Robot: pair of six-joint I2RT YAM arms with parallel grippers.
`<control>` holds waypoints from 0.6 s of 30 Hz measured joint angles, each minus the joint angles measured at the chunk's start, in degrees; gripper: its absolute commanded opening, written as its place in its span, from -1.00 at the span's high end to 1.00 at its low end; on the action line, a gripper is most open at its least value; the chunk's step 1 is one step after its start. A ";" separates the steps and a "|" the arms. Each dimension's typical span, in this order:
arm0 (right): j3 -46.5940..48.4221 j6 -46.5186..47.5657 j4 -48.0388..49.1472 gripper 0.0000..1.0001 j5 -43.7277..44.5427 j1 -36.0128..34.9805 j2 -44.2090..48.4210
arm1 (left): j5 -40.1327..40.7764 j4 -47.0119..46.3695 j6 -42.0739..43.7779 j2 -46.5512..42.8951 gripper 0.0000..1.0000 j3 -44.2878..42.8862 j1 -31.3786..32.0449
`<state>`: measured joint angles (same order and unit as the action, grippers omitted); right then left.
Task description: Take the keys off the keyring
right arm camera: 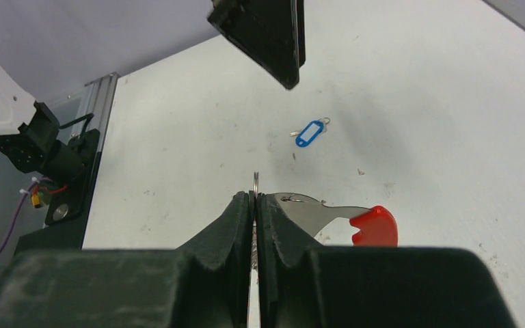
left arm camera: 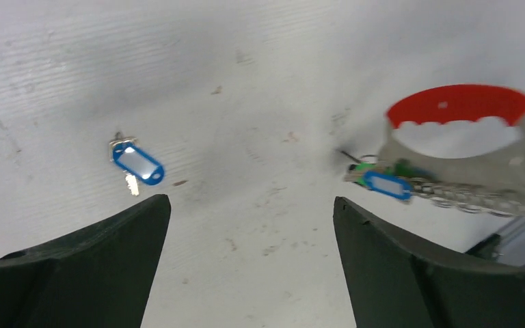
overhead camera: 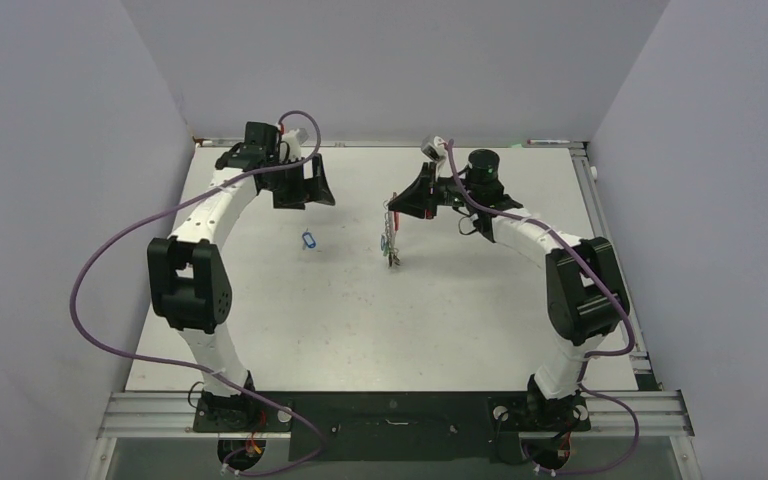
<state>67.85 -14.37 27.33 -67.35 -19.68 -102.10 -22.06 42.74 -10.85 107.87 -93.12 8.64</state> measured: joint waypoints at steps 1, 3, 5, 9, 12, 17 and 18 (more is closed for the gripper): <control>0.31 1.29 -1.66 0.90 0.02 -0.37 0.00 | -1.99 -0.59 -1.36 -1.07 -0.81 -0.17 -0.02; 1.20 4.87 -5.77 0.89 0.17 -1.20 0.00 | -5.90 -1.86 -3.93 -2.56 -0.83 -0.57 0.02; 1.92 8.81 -9.73 0.89 0.66 -2.40 0.00 | -9.01 -3.06 -6.01 -3.13 -0.83 -0.87 0.33; 2.23 15.72 -16.70 0.90 2.47 -5.62 0.00 | -11.43 -3.50 -8.11 -3.17 -0.82 -0.90 1.86; 2.23 18.27 -19.34 0.89 3.45 -7.58 0.00 | -11.50 -3.52 -8.20 -3.19 -0.75 -0.87 3.93; 2.23 20.13 -20.98 0.90 4.76 -10.16 0.00 | -11.41 -3.37 -8.26 -3.19 -0.64 0.96 7.28; 2.23 20.26 -21.05 0.90 5.07 -10.54 0.00 | -11.32 -3.06 -8.20 -3.17 -0.61 1.73 7.85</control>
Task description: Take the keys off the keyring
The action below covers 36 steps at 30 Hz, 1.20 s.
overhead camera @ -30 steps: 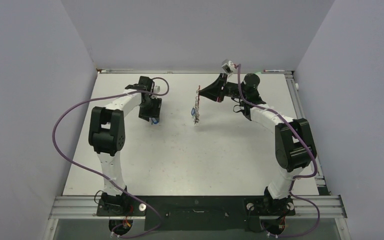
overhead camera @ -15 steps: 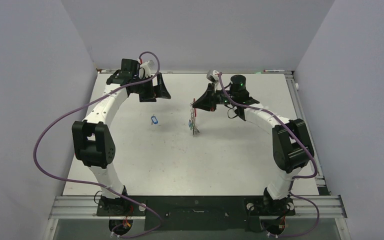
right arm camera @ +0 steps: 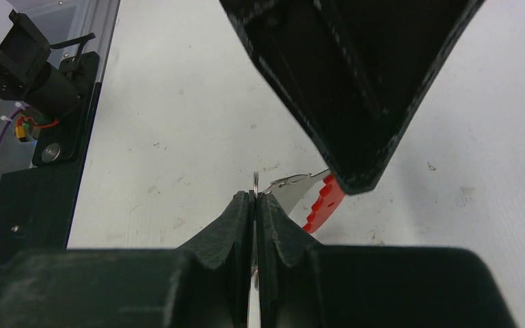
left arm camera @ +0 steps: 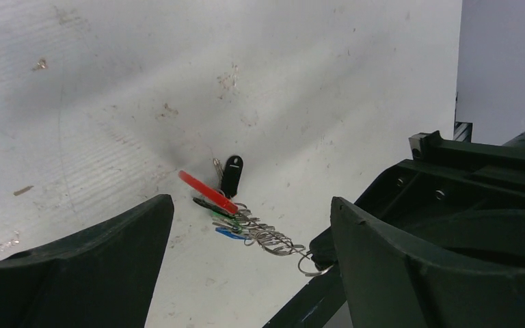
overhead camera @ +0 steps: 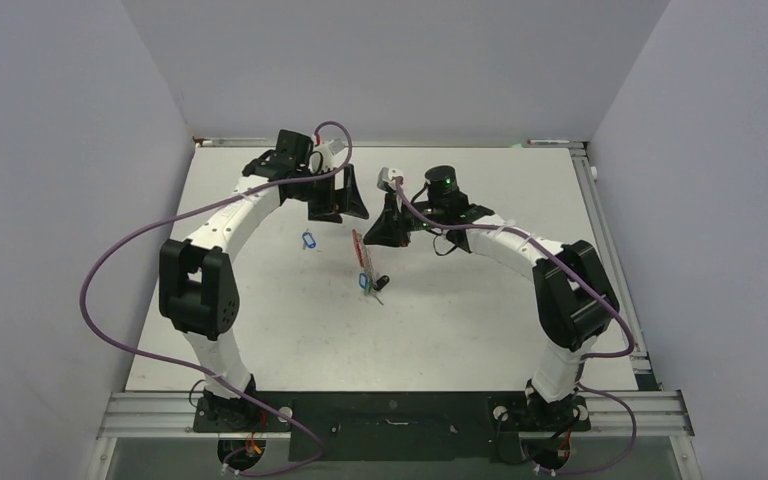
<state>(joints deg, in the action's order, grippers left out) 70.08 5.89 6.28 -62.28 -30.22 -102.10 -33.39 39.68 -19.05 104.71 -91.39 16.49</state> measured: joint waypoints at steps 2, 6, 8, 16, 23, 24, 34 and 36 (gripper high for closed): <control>0.00 0.35 0.00 0.90 0.50 -0.70 -0.02 | 0.15 0.24 0.07 0.02 -0.60 1.44 0.72; 0.00 0.92 0.04 0.90 1.62 -1.92 -0.09 | 0.46 0.76 0.11 0.17 -0.60 4.17 1.57; 0.00 1.01 0.15 0.90 1.90 -2.27 -0.50 | 0.68 1.46 0.15 0.17 -0.60 4.85 1.88; 0.00 1.16 0.13 0.89 2.56 -3.98 -2.45 | 0.44 2.19 -0.20 0.17 -0.20 7.78 2.10; 0.00 1.27 0.09 0.90 3.21 -5.90 -2.58 | -1.22 1.62 -1.55 0.17 0.38 10.10 2.16; 0.00 1.33 0.07 0.89 3.26 -6.08 -2.58 | -1.36 1.57 -1.57 0.17 0.54 10.14 2.16; 0.02 2.01 -1.33 -0.15 0.44 -4.55 -2.62 | -3.19 -0.04 -0.07 0.15 1.00 10.73 1.86; 0.02 0.59 -0.98 -0.34 -0.85 -2.51 -2.51 | -3.67 -0.20 0.96 0.15 1.00 11.02 1.60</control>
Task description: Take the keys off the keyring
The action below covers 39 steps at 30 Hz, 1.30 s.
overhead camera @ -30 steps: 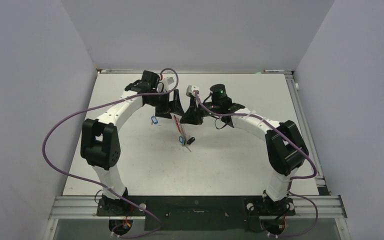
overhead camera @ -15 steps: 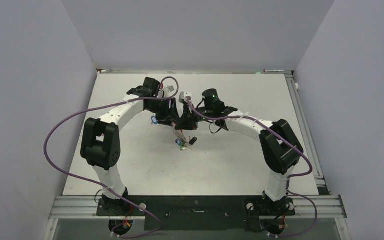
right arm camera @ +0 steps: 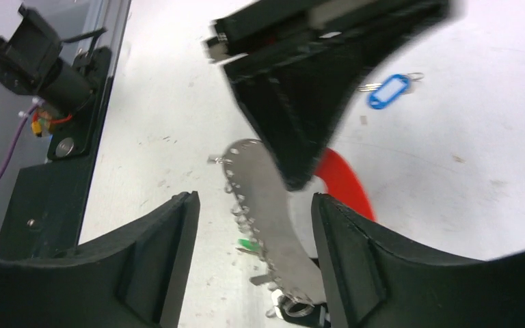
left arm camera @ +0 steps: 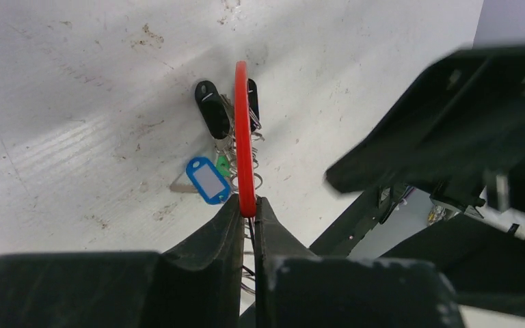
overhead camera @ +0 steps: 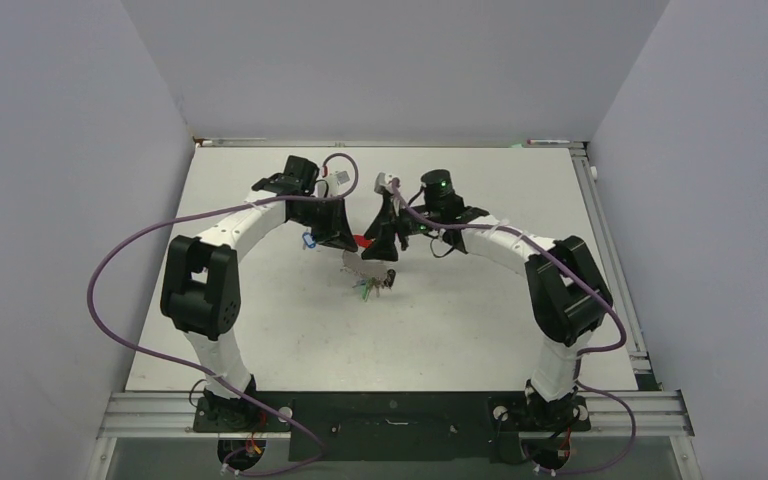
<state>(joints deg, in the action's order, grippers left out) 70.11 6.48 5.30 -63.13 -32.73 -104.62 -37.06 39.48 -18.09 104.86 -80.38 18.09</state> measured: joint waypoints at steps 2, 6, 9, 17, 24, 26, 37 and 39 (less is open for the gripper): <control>-0.26 -3.10 2.45 -0.45 -1.16 3.28 0.24 | -0.74 -0.39 1.40 -0.04 1.00 0.28 -0.20; -2.49 -11.15 10.38 -0.53 -2.73 10.91 1.70 | -1.88 -2.58 4.22 -1.29 1.00 1.77 -0.20; -4.15 -17.03 16.39 -0.61 -3.32 16.31 3.02 | -3.43 -5.55 5.75 -3.39 1.00 3.41 0.09; -8.13 -31.23 31.63 -0.68 -4.11 26.38 5.38 | -4.52 -9.25 13.46 -9.22 1.00 4.46 8.39; -11.63 -43.52 44.70 -0.71 -4.39 34.58 5.53 | -10.86 -16.79 13.33 -10.12 1.00 8.57 11.98; -12.20 -45.81 47.28 -0.71 -4.44 35.45 5.53 | -11.98 -19.34 12.28 -9.49 1.00 10.45 11.91; -13.75 -52.30 55.17 -0.75 -4.98 35.50 5.53 | -13.38 -32.63 3.04 2.78 1.00 12.63 4.26; -13.86 -52.81 55.69 -0.75 -5.11 35.36 5.53 | -13.40 -34.93 1.92 3.56 1.00 12.63 2.34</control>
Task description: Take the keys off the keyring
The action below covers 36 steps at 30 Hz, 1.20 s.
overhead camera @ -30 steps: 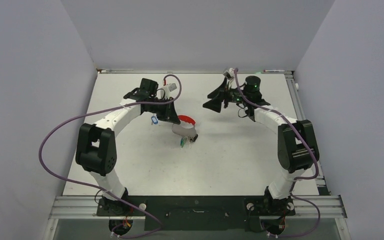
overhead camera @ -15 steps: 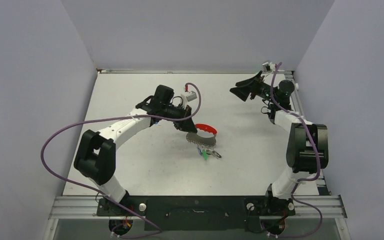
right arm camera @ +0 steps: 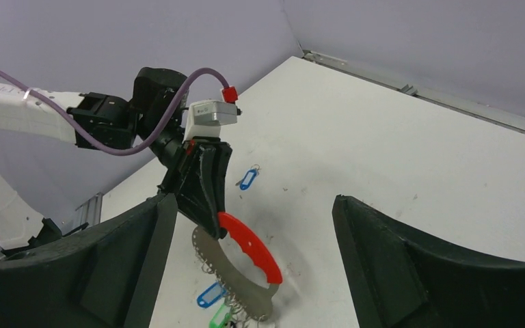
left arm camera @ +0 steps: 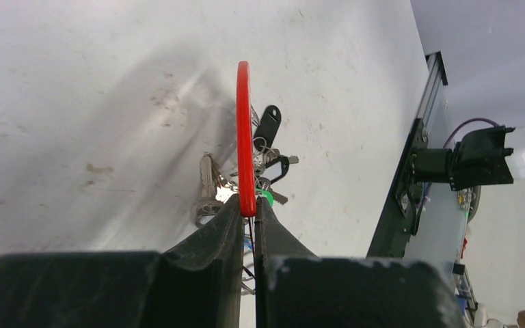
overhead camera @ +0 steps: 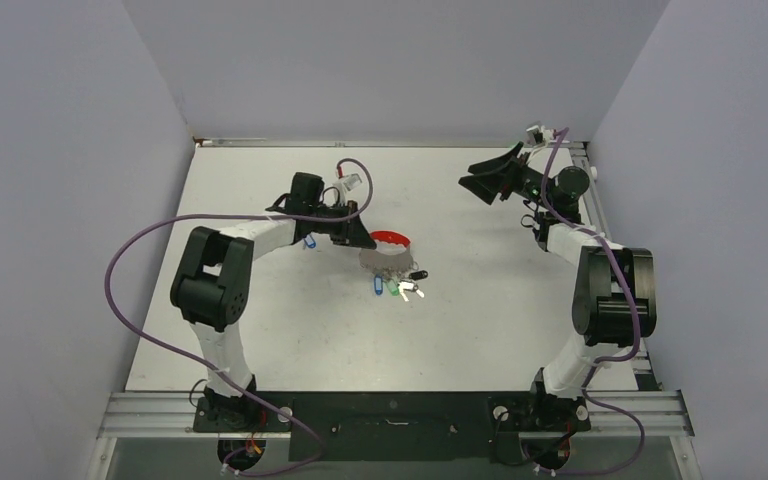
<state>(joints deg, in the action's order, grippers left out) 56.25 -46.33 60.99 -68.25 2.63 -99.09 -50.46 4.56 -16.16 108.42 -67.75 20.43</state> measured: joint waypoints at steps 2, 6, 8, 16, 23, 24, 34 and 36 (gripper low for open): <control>-0.15 -0.72 0.66 -0.75 -0.11 0.00 -0.02 | -0.24 -1.73 -0.70 0.79 1.00 -0.20 -1.64; -0.66 -2.54 3.08 -0.76 -0.20 0.00 -0.07 | -0.42 -2.40 -0.98 3.19 1.00 -2.05 -3.85; -0.74 -3.45 4.04 -0.76 -0.24 0.00 -0.13 | -0.33 -1.57 -0.57 5.01 1.00 -4.20 -4.52; -0.83 -5.38 6.43 -0.78 -0.57 0.00 -0.13 | 0.31 5.99 3.87 10.60 1.00 -13.79 -5.70; -1.03 -5.79 7.02 -0.81 -0.63 -0.07 -0.13 | 2.21 14.67 8.20 14.75 0.83 -21.46 -6.71; -1.05 -5.84 7.17 -0.82 -0.66 -0.07 -0.13 | 2.69 16.13 8.96 15.30 0.69 -22.82 -6.75; -1.40 -6.29 8.44 -0.88 -0.72 -0.09 -0.13 | 10.38 24.96 13.64 18.58 -0.27 -33.75 -7.78; -1.42 -6.27 8.50 -0.90 -0.79 -0.09 -0.13 | 11.52 26.56 13.90 18.58 -0.51 -35.21 -8.24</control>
<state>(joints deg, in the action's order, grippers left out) 54.83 -52.60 69.49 -69.04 2.55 -99.22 -38.94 31.11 -2.26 127.00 -102.96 12.19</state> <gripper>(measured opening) 0.935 0.623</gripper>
